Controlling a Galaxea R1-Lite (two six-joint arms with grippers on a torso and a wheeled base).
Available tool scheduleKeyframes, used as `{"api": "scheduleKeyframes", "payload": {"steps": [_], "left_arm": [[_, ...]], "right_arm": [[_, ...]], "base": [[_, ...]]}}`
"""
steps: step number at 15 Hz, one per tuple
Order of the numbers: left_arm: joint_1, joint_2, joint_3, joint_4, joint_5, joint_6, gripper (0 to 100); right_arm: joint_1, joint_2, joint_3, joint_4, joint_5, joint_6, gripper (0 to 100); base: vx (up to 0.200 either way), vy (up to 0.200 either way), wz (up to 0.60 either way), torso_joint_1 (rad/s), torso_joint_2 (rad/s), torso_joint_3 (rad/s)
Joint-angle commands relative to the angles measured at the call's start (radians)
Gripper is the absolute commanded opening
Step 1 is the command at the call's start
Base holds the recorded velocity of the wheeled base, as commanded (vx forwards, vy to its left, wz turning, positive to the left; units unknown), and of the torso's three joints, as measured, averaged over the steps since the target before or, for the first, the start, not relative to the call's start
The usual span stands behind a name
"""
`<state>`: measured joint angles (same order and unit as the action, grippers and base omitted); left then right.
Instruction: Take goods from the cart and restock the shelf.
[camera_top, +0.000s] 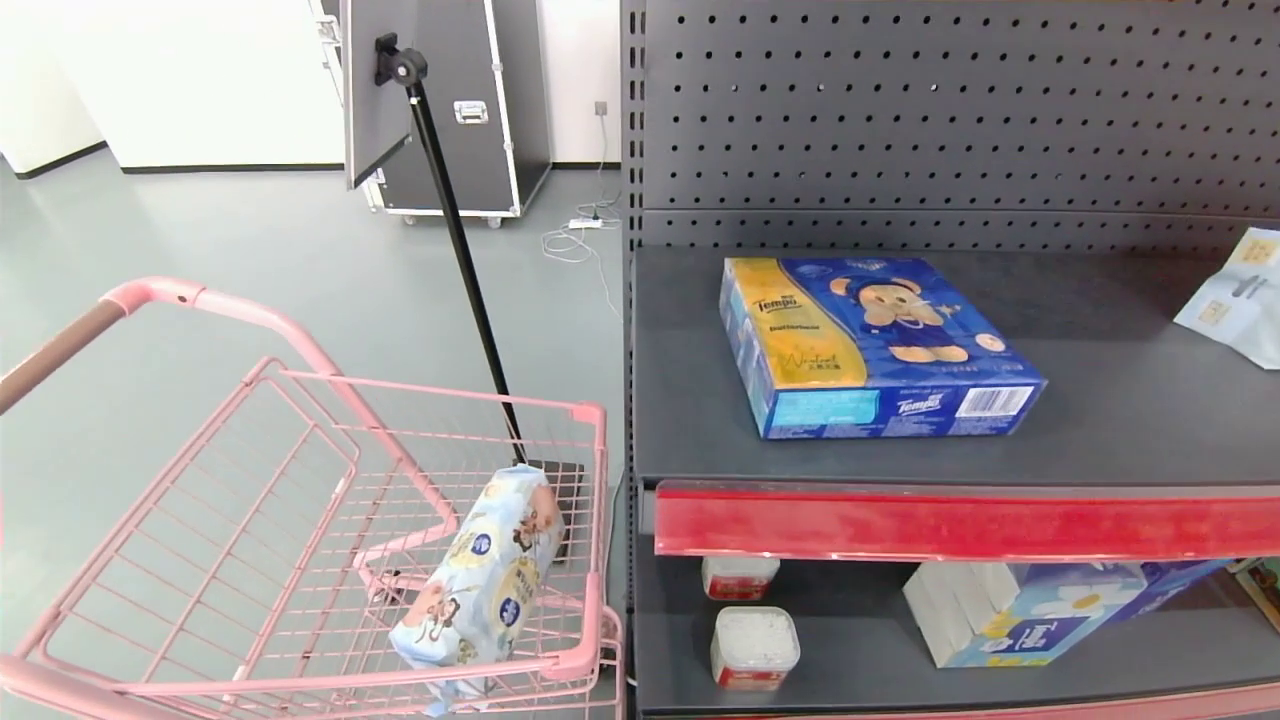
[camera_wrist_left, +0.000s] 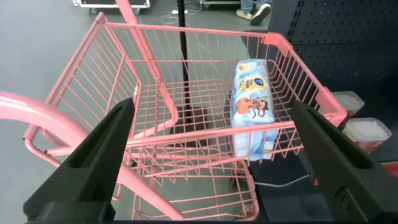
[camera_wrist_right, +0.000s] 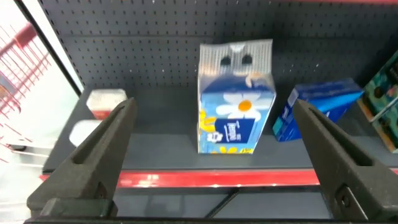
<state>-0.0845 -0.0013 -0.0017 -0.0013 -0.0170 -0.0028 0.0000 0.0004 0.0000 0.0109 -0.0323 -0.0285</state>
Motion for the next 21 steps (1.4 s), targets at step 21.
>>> {"api": "scheduleKeyframes", "payload": {"steps": [21], "left_arm": [[-0.291, 1.436, -0.724, 0.064, -0.126, 0.020, 100]], "right_arm": [[0.000, 0.000, 0.000, 0.000, -0.001, -0.001, 100]], "base": [[0.000, 0.000, 0.00, -0.036, 0.13, 0.096]]}}
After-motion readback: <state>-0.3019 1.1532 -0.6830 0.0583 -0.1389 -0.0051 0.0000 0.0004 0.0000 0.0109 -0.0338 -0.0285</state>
